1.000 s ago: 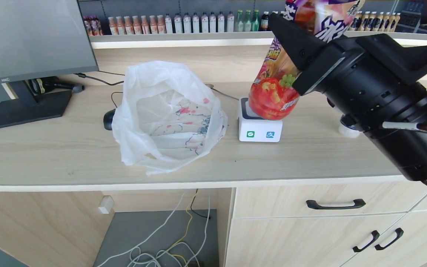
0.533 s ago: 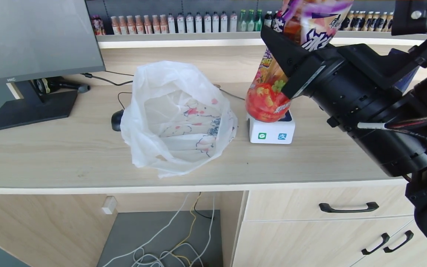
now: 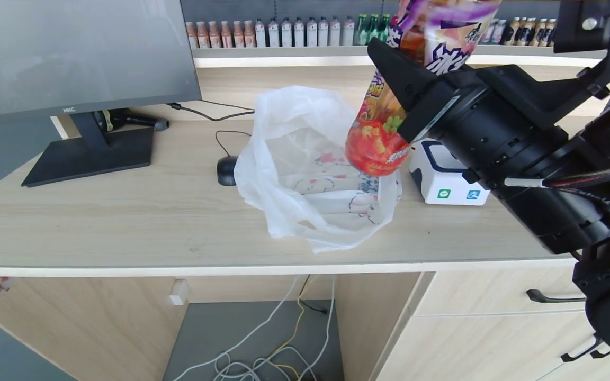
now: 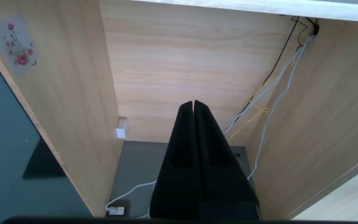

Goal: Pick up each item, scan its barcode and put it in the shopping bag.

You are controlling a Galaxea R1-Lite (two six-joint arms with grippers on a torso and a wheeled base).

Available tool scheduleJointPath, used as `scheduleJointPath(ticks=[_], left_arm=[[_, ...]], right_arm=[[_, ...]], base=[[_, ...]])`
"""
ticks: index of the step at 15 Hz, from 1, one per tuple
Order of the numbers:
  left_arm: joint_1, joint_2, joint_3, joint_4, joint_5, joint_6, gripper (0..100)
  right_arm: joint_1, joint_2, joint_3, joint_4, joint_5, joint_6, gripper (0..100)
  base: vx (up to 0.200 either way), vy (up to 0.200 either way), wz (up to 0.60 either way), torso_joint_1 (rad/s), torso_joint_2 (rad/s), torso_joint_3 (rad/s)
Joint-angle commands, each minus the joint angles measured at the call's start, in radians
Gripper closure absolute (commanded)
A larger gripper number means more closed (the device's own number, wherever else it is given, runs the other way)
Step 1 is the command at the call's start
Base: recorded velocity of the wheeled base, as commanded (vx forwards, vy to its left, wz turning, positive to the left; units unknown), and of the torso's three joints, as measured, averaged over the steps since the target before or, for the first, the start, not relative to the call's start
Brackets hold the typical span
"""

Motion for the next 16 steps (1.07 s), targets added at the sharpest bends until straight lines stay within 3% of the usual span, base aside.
scheduleJointPath(ticks=[1, 3, 7, 16], left_arm=[[0.000, 0.000, 0.000, 0.000, 0.000, 0.000, 100], [0.000, 0.000, 0.000, 0.000, 0.000, 0.002, 100], [0.000, 0.000, 0.000, 0.000, 0.000, 0.003, 100], [0.000, 0.000, 0.000, 0.000, 0.000, 0.003, 100]], right_arm=[[-0.001, 0.004, 0.003, 0.001, -0.001, 0.000, 100], [-0.001, 0.007, 0.003, 0.001, -0.001, 0.000, 100], [-0.002, 0.059, -0.026, -0.007, -0.003, 0.000, 100], [-0.064, 0.283, -0.275, -0.003, -0.012, -0.064, 100]], base=[[0.000, 0.200, 0.00, 0.002, 0.01, 0.012], [0.000, 0.200, 0.00, 0.005, 0.00, 0.002], [0.000, 0.000, 0.00, 0.000, 0.00, 0.000], [0.000, 0.000, 0.00, 0.000, 0.00, 0.000]])
